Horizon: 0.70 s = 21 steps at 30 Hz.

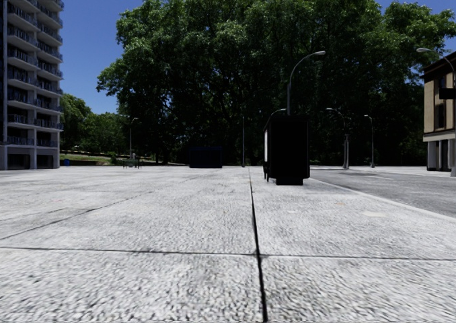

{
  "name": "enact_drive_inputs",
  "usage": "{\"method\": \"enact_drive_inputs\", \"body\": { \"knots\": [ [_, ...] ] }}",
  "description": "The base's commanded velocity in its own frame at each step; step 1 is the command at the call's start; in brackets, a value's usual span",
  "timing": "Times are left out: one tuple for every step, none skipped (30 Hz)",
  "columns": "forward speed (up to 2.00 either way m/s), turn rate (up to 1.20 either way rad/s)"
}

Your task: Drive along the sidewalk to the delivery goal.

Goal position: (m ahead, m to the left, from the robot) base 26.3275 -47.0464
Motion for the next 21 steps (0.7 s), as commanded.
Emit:
{"method": "enact_drive_inputs", "body": {
  "knots": [
    [2.00,0.00],
    [2.00,0.00],
    [2.00,0.00],
    [2.00,0.00],
    [2.00,0.00],
    [2.00,0.00],
    [2.00,0.00],
    [2.00,0.00],
    [2.00,0.00],
    [2.00,0.00],
    [2.00,0.00],
    [2.00,0.00],
    [2.00,0.00],
    [2.00,0.00],
    [2.00,0.00],
    [2.00,0.00],
    [2.00,0.00],
    [2.00,0.00],
    [2.00,0.00],
    [2.00,0.00],
    [2.00,0.00]
  ]
}}
